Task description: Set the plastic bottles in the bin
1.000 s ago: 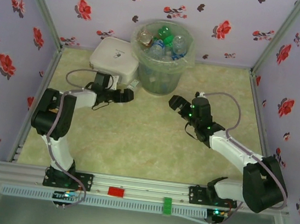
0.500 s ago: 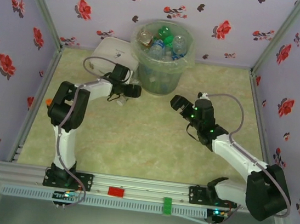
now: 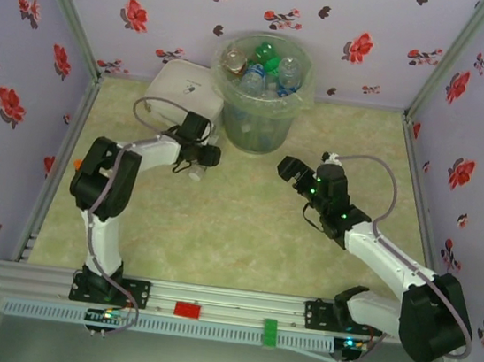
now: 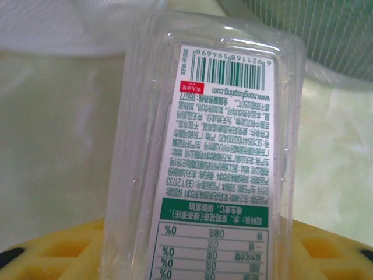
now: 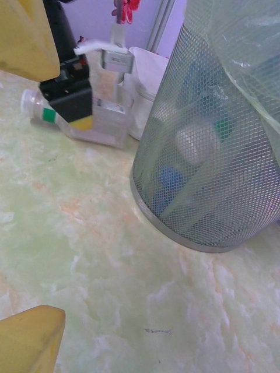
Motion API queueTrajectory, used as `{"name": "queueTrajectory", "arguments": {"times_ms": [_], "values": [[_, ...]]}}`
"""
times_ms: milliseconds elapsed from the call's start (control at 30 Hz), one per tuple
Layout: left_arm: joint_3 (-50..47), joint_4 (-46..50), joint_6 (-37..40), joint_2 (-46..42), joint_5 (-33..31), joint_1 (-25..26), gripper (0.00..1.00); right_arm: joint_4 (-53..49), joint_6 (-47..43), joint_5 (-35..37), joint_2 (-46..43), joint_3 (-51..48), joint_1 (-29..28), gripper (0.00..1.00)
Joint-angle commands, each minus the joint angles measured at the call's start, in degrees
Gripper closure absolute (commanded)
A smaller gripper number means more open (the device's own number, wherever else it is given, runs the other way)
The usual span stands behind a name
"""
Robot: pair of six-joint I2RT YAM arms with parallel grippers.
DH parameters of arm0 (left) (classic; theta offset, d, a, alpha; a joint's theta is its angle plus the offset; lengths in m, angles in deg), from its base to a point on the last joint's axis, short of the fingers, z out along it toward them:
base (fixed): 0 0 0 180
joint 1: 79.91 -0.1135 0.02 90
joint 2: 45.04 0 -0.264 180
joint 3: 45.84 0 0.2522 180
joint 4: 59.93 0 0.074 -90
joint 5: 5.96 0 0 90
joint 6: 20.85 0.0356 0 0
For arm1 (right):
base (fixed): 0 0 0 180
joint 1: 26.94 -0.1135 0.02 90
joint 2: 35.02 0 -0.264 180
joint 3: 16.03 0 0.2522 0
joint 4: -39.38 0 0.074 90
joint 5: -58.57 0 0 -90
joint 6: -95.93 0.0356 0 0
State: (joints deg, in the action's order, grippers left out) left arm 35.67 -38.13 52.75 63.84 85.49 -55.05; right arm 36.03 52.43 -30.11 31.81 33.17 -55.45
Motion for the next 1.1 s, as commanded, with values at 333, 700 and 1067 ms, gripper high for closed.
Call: {"name": "queueTrajectory", "arguments": {"times_ms": [333,700,1067], "values": [[-15.7,-7.94,-9.77,-33.41,1.71,0.56,0.57,1.48,-1.75,-0.62,-0.03,-1.08,0.45,0.0],[3.18,-7.34,-11.64,-34.01,3.8,3.6,0.6,0.68,-2.9,-1.25,-2.79,-2.75,1.96,0.0],[30.56,-12.56,-11.84,-10.1,0.32,9.41,0.62,-3.3,-4.04,-1.08,-7.48,-3.26,2.76,0.0]]}}
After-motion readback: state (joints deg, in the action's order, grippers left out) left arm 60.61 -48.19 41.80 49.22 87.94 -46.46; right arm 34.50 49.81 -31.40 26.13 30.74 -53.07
